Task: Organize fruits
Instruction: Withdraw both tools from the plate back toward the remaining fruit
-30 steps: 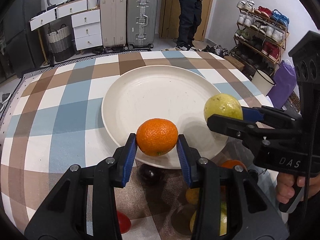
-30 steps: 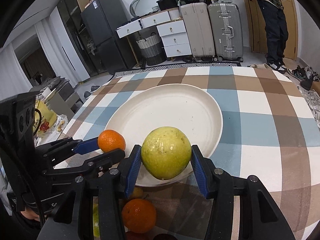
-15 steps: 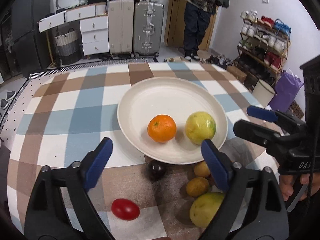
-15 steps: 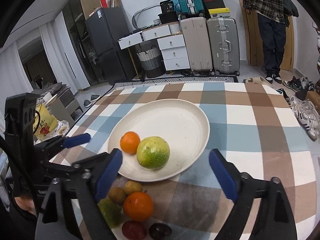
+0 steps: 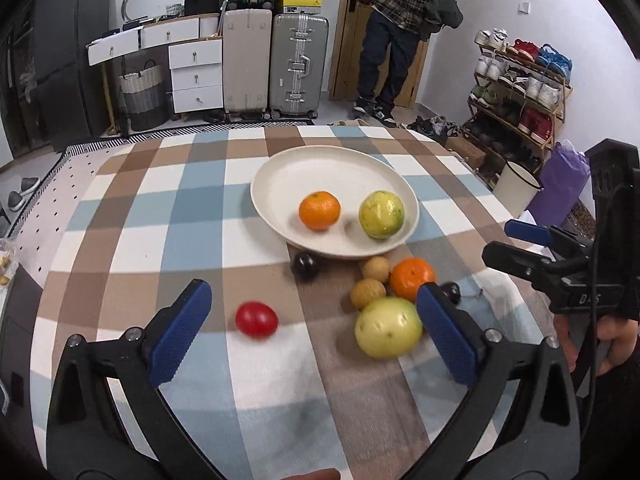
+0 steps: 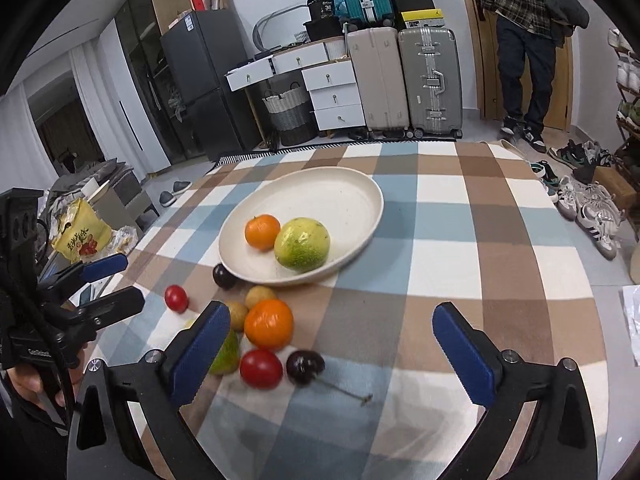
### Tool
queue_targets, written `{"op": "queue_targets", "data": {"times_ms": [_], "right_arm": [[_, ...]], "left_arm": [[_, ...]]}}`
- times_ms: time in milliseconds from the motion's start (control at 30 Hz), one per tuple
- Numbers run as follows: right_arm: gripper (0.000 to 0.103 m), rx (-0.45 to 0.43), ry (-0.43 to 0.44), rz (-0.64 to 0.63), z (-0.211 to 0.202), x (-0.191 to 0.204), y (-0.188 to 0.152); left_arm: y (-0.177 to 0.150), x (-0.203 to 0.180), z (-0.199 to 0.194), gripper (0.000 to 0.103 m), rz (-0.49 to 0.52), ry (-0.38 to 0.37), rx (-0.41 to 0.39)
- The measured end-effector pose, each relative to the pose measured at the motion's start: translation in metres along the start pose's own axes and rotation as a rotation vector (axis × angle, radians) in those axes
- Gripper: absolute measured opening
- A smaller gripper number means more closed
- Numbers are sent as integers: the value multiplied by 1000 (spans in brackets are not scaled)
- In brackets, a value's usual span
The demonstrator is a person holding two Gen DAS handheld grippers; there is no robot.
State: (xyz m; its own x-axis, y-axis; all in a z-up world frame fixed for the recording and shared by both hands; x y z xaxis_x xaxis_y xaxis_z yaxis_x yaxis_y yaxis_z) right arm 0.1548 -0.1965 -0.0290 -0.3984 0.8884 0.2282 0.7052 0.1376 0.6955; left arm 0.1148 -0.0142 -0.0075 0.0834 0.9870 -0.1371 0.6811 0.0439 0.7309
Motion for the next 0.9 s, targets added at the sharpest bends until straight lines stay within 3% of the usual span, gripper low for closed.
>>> {"op": "queue_targets", "data": {"times_ms": [200,433,900], "right_arm": [[103,-14,-35,-6,-17,2,-10],[103,21,-56,-30,-21,12,-16],[103,97,-50,9,3,3,-42]], "left_arm": [[-20,-17,-17,102,50,2,-1],[-32,-23,-22,102,31,-24,12],[-44,-27,-6,102,17,-47,73]]}}
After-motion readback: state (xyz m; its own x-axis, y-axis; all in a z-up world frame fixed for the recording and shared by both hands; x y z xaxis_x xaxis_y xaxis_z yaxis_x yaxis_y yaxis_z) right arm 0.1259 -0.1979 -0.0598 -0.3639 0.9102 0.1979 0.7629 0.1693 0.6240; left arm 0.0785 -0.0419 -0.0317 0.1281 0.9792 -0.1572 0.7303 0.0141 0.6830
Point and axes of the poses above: each gripper's, at about its wrist camera, not at the fingertips, and z roughly the way its jaws point, x to its left, y to its top, the point moved 4 cm from there along z, roughly the way its jaws point, and after that the axes turned 2 degrees about -y, right-handed, at the moved point
